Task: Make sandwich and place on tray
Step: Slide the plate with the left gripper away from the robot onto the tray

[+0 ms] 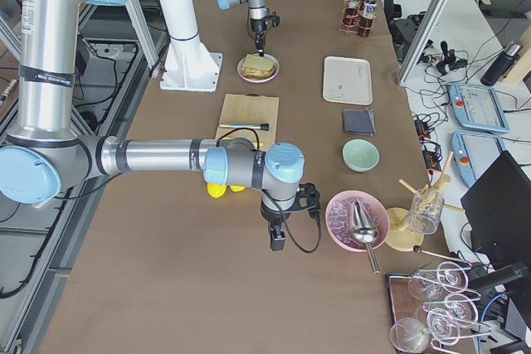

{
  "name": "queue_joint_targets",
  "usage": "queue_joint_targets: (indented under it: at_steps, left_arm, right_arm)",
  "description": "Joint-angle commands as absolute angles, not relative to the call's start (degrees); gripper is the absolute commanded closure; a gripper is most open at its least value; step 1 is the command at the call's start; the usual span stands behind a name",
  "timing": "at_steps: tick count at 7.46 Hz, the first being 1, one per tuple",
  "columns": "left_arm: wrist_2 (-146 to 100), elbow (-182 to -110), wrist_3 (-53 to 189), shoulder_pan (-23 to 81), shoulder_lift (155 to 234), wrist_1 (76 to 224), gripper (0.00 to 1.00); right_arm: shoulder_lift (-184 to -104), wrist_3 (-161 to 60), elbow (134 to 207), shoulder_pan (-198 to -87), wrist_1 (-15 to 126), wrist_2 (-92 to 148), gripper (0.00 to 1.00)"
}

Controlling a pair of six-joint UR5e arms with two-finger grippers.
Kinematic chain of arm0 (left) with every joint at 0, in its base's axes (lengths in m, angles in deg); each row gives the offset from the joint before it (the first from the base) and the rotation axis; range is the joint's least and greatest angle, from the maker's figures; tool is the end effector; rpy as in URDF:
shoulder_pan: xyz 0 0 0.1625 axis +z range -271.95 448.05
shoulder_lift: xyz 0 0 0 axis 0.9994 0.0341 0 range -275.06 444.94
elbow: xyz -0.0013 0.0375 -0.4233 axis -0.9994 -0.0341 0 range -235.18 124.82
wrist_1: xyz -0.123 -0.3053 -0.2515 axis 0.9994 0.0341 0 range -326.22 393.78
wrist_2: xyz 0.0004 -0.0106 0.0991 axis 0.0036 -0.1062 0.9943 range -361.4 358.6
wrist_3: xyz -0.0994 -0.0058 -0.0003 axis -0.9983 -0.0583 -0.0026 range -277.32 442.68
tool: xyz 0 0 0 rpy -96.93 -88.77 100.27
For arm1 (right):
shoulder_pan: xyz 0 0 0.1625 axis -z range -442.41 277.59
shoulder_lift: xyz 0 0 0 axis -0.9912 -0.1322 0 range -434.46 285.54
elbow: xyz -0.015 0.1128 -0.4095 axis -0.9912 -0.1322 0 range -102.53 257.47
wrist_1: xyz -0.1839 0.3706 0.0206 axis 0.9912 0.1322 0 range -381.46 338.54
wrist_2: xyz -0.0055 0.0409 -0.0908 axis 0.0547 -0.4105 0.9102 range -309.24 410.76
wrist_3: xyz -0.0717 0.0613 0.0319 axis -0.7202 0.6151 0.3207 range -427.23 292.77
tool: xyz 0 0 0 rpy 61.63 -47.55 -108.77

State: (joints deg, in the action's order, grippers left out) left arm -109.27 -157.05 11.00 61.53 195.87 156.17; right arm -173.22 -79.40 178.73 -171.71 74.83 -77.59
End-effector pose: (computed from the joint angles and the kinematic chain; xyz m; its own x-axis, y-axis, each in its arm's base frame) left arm 0.4993 -0.3640 0.2962 0.4116 0.1289 -0.9022 0.0487 0.9854 0.1630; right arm 0.0664 -0.4224 0.6499 0.7645 -0.1796 0.6191 0.1772 0.9820 0.0660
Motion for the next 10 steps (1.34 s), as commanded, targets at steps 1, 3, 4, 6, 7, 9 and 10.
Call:
queue_joint_targets:
  at_steps: [1,3,4,6,7,9,10]
  left_arm:
    - [-117.7,-149.7,14.3,52.8,202.2,156.0,1.00]
    - [-119.9,-142.6,17.5,47.6,207.3,155.9,1.00]
    - [-121.4,-138.5,17.5,45.5,210.6,156.0,1.00]
    - [-122.7,-129.2,17.4,43.1,218.1,156.0,1.00]
    - [-123.0,-124.7,17.5,42.0,221.4,156.2,1.00]
    - [-123.0,-114.2,17.6,40.6,229.6,156.7,1.00]
    - [-122.8,-108.4,17.6,40.6,232.0,160.2,1.00]
  right_arm:
    - [-173.5,-79.3,178.5,-172.1,74.8,-77.6,0.00]
    - [-173.6,-79.2,178.2,-172.1,74.9,-77.7,0.00]
    - [-173.6,-79.2,178.1,-172.1,74.9,-77.7,0.00]
    - [-173.5,-79.0,178.1,-172.1,74.9,-77.7,0.00]
    - [-173.6,-79.1,178.0,-172.1,74.9,-77.8,0.00]
    - [-173.6,-79.0,177.8,-172.1,74.9,-77.7,0.00]
    - [-173.6,-79.0,177.8,-172.1,74.9,-77.7,0.00]
